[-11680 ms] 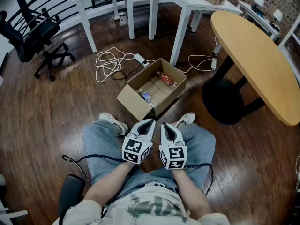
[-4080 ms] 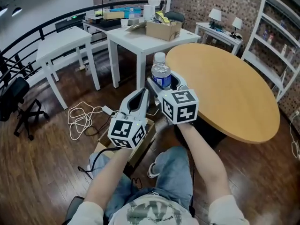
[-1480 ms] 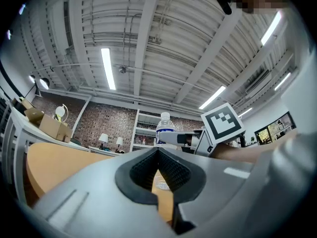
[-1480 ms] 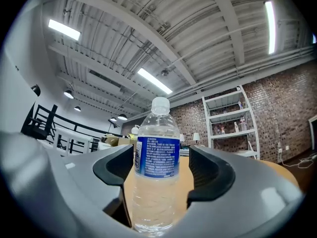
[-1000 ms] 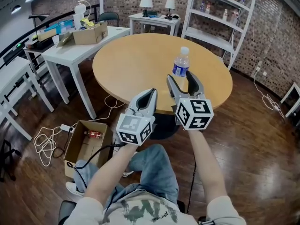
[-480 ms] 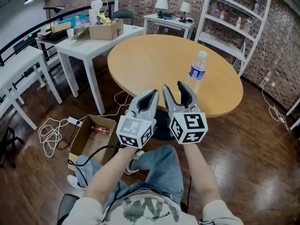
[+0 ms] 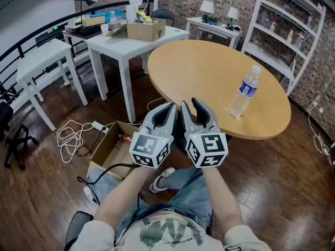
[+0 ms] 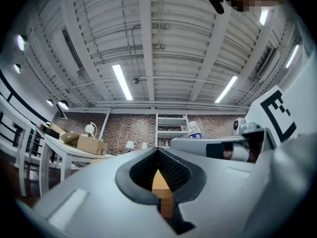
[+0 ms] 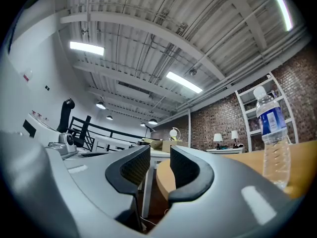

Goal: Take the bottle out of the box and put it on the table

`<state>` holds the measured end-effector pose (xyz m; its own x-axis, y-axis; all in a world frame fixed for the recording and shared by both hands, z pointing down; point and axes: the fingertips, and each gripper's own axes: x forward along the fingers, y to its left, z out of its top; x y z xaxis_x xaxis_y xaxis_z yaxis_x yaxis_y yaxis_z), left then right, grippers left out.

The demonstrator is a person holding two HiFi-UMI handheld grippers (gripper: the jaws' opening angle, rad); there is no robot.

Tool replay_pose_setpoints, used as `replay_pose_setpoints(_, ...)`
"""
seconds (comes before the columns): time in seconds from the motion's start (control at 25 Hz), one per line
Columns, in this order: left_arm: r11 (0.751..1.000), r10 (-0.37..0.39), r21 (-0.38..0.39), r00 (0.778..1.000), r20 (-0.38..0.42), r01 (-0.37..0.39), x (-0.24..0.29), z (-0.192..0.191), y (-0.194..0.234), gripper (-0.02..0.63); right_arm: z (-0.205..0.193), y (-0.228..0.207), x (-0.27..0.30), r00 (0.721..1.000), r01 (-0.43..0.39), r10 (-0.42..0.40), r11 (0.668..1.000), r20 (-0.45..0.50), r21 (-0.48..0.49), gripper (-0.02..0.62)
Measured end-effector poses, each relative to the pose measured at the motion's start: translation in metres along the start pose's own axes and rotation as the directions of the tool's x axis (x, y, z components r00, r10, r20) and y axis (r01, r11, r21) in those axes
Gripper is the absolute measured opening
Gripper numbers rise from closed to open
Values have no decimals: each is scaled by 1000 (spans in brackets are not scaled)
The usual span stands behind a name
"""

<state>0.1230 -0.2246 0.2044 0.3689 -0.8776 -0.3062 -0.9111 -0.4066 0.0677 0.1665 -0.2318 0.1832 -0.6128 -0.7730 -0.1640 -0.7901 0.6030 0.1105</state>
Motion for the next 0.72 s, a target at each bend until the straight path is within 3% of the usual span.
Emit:
replay_pose_setpoints(0.24, 997, 69, 32, 998, 8, -69, -31, 8, 28, -18, -11, 45, 7, 999, -52, 52, 999, 4, -9, 80)
replay_pose_setpoints(0.4, 996, 87, 37, 996, -29, -86, -44, -3, 37, -18, -26, 61, 10, 999, -47, 48, 998, -4, 43, 0)
replay_pose_setpoints(0.72, 996, 86, 41, 995, -52, -84, -54, -18, 35, -17, -55, 63, 3, 999, 0, 5, 994, -44, 109, -2)
